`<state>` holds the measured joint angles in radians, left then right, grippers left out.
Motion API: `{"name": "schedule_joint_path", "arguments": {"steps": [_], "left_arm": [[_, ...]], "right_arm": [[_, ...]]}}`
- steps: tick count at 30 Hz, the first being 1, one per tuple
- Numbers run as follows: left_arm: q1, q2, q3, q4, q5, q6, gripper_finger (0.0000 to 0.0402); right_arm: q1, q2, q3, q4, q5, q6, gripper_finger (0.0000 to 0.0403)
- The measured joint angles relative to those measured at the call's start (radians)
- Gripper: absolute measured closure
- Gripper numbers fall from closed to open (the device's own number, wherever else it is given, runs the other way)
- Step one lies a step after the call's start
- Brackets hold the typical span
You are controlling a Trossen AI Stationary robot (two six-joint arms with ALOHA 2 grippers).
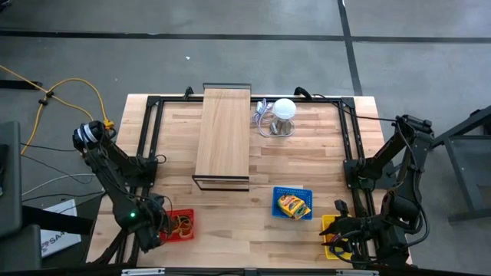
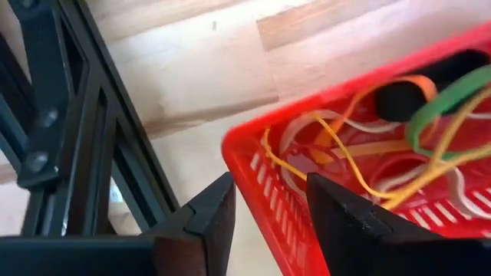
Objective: Pick & Place Office Desk Supplies
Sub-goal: Put the red bin on the shelf
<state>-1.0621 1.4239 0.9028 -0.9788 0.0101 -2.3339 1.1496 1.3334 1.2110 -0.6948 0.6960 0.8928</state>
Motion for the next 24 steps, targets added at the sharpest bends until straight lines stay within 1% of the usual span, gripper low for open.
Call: {"name": "schedule_joint_path", "arguments": {"steps": [6,15,19,24], "left_arm": [[0.0,0.0,-0.032,0.03,0.006,0.001,0.0269],[0.0,0.0,-0.037,0.034,-0.008,0.009,0.0286],[0.0,0.0,-0.037,0.033,-0.024,0.013,0.0314],[0.0,0.0,-0.037,0.034,-0.035,0.015,0.0362]], "right_arm": [[0.0,0.0,0.0,0.0,0.0,0.0,0.0291],[0.0,0.0,0.0,0.0,0.0,0.0,0.0291],[0.0,0.0,0.0,0.001,0.0,0.0,0.0291],[0.0,0.0,0.0,0.0,0.0,0.0,0.0291]]}}
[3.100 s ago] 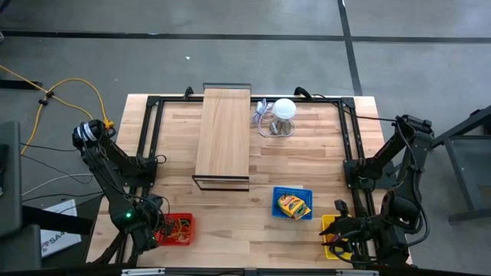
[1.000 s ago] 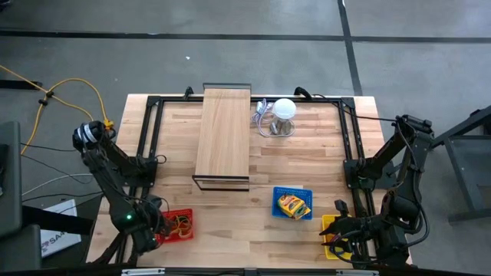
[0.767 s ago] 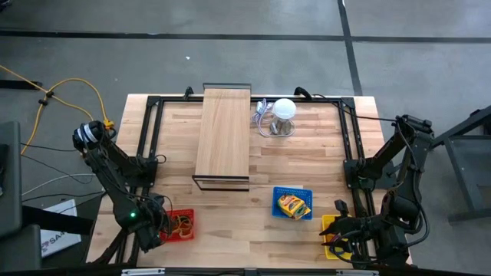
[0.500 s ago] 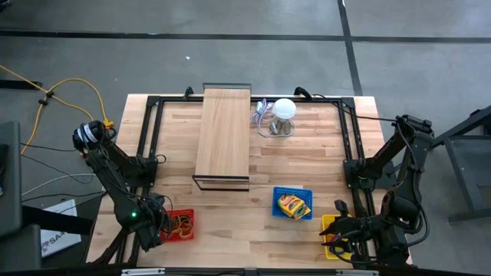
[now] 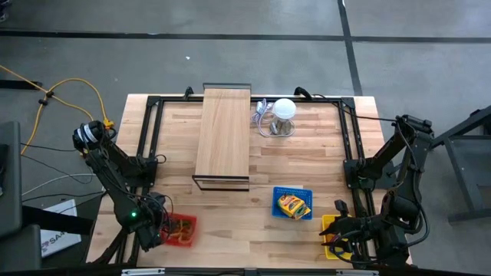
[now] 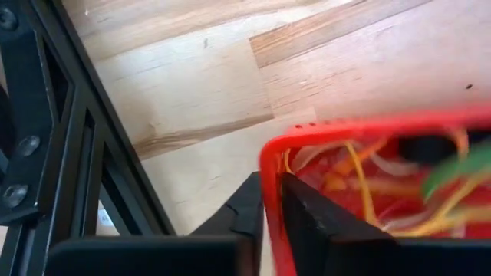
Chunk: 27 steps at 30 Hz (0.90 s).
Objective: Pick & Place Office Desk Supplies
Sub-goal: Put the red bin on the shelf
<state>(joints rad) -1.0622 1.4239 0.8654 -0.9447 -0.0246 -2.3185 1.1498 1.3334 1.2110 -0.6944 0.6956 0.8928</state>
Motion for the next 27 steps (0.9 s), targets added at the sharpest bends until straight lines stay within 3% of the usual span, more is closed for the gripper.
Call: {"name": "schedule_joint_path", "arguments": {"steps": [4,16,27], "left_arm": [[0.0,0.0,0.0,0.001,-0.003,-0.001,0.0393],[0.0,-0.02,0.0,0.0,-0.005,0.0,0.0394],[0.0,-0.161,0.0,-0.035,-0.059,0.016,0.0396]], "right_arm": [[0.0,0.0,0.0,0.0,0.0,0.0,0.0291],[0.0,0.0,0.0,0.0,0.0,0.0,0.0291],[0.0,0.0,0.0,0.0,0.0,0.0,0.0291]]}}
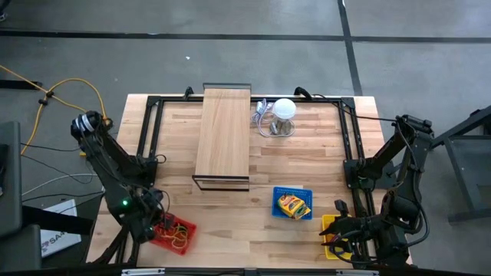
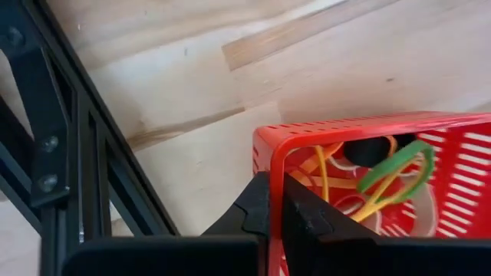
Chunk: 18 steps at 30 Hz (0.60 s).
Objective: Pick & Place Office Desk Supplies
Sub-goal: Put the red bin on the shelf
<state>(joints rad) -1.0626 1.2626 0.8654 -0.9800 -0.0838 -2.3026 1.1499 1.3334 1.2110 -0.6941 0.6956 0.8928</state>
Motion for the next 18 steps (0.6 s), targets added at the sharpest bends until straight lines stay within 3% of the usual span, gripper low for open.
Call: {"name": "schedule_joint_path", "arguments": {"steps": [11,18], "left_arm": [[0.0,-0.168,0.0,-0.041,-0.129,0.042,0.0396],[0.0,-0.253,0.0,-0.052,-0.149,0.061,0.0396]], "right_arm": [[0.0,0.0,0.0,0.0,0.0,0.0,0.0291],[0.0,0.0,0.0,0.0,0.0,0.0,0.0291]]}}
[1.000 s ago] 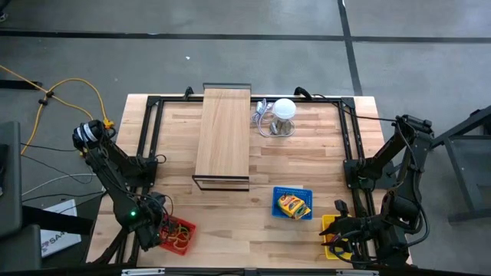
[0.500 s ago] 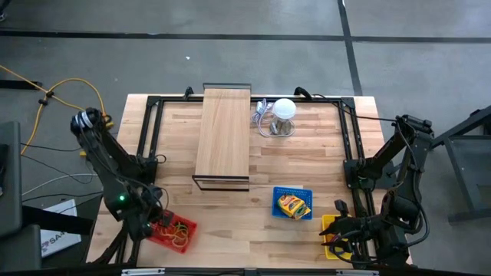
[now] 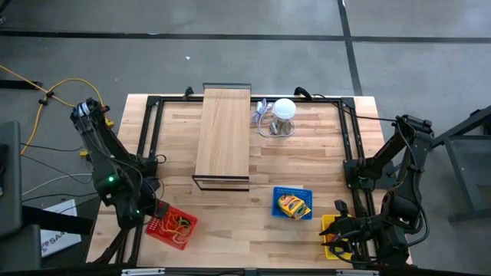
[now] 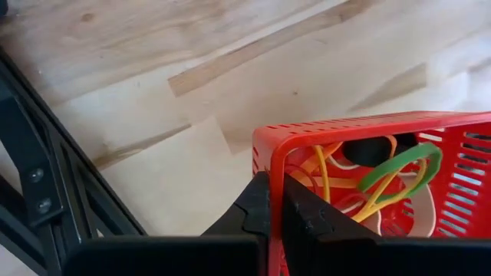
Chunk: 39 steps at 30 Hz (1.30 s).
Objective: Pick & Place Office Desk Supplies
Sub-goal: Put the red bin on the shelf
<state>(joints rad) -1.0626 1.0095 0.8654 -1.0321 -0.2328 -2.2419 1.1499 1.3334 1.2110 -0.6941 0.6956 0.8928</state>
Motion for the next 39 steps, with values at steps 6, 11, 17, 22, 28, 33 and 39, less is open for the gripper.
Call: {"name": "schedule_joint_path", "arguments": {"steps": [6,11,17,22,28,33,39], "left_arm": [[0.0,-0.107,0.009,-0.032,-0.007,-0.014,0.0396],[0.006,-0.165,0.058,-0.109,-0.008,-0.052,0.0396],[0.109,-0.153,0.17,-0.201,-0.007,0.017,0.0396],[0.254,-0.108,0.292,-0.275,0.02,0.163,0.0396],[0.469,-0.035,0.422,-0.364,0.096,0.348,0.0397],[0.663,0.02,0.483,-0.364,0.134,0.534,0.0397],[0.882,0.089,0.52,-0.361,0.179,0.726,0.0397]], "right_arm": [[0.0,0.0,0.0,0.0,0.0,0.0,0.0291],[0.0,0.0,0.0,0.0,0.0,0.0,0.0291],[0.0,0.0,0.0,0.0,0.0,0.0,0.0291],[0.0,0.0,0.0,0.004,0.0,0.0,0.0291],[0.0,0.0,0.0,0.004,0.0,0.0,0.0291],[0.0,0.0,0.0,0.003,0.0,0.0,0.0291],[0.0,0.0,0.0,0.003,0.0,0.0,0.0291]]}}
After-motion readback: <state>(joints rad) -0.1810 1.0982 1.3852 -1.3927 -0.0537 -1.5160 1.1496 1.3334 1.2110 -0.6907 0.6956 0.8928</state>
